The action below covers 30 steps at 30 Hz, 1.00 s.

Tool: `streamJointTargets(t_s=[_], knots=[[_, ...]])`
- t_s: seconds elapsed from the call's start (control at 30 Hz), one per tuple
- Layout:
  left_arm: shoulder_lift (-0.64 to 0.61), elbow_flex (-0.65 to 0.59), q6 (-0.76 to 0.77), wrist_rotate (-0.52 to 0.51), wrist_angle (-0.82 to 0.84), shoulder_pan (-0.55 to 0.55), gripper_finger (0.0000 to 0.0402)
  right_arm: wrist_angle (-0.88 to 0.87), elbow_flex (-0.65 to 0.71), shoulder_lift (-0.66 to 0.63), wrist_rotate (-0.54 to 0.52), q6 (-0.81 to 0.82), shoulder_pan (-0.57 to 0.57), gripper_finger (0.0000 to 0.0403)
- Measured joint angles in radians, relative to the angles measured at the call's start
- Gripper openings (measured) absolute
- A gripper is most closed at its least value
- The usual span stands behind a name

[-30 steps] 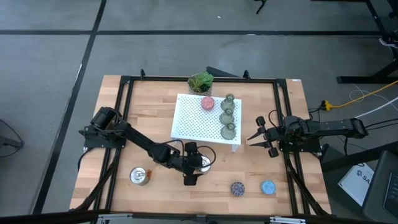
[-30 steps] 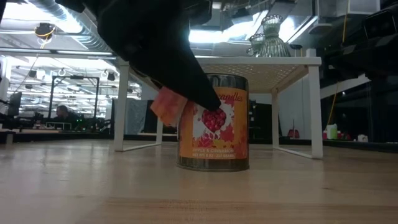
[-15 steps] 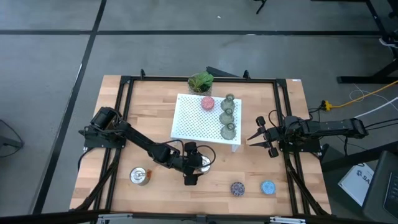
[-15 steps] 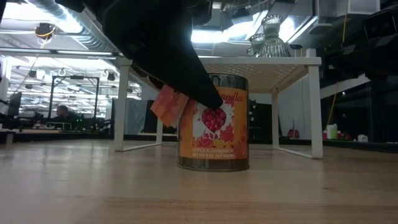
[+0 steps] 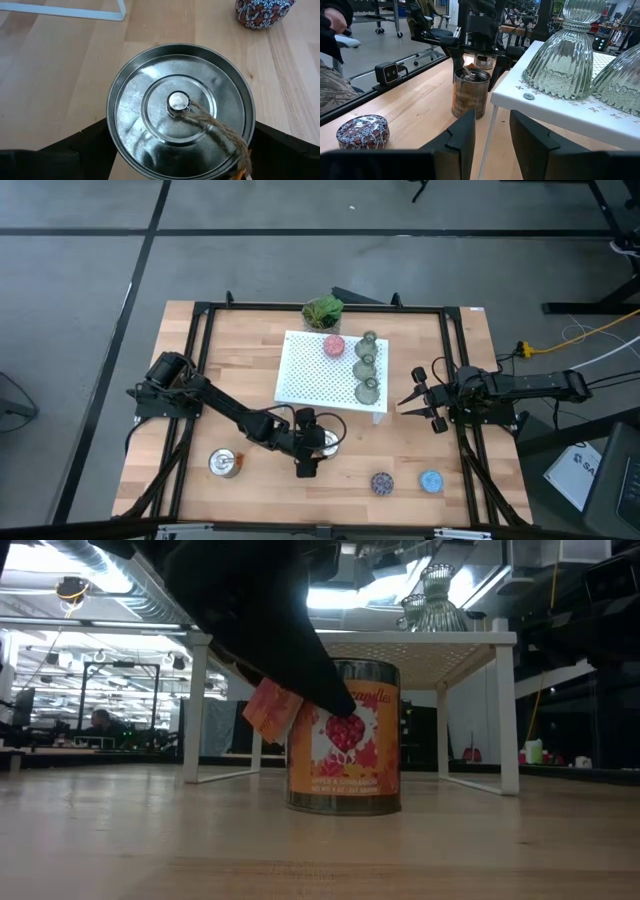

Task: Stock candles and vases on shelf
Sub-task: Put the top scented candle on the shelf

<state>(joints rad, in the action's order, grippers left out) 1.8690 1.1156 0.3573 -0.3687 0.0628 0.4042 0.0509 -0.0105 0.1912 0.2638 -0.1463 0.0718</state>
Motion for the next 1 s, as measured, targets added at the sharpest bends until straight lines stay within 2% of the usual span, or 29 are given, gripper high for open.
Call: streamJointTargets(t_s=[0.57, 1.0], knots=[[-0.029, 0.005, 0.105, -0.067, 0.030, 0.050, 0.0342, 0.000, 0.000, 0.000, 0.000, 0.000, 0.000, 0.0124], [-0.147, 0.100, 0.102, -0.095, 0.226, 0.064, 0.0341, 0.000, 0.000, 0.000, 0.000, 0.000, 0.000, 0.0124]])
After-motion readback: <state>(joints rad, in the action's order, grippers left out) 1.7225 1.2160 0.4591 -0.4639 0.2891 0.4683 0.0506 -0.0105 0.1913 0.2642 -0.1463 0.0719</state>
